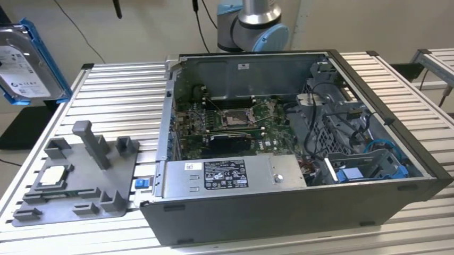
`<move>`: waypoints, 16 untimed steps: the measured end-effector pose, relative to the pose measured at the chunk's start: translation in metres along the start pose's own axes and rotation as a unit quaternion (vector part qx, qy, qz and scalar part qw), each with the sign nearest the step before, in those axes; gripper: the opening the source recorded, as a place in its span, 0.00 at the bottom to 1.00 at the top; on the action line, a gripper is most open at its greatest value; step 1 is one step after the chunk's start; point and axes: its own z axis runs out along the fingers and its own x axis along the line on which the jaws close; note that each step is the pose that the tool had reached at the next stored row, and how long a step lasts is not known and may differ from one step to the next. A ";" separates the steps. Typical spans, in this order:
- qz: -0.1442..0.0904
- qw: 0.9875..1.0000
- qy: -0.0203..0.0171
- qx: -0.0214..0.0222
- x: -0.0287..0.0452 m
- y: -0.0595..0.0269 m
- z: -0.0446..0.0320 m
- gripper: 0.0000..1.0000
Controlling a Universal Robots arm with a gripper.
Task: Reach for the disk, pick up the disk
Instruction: 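Pick up the disk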
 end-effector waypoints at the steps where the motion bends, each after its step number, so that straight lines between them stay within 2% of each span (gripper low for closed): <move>1: 0.000 1.000 0.000 0.000 -0.0001 0.0001 -0.0027 0.00; 16: 0.000 1.000 0.000 0.000 -0.0008 0.0012 -0.0404 0.00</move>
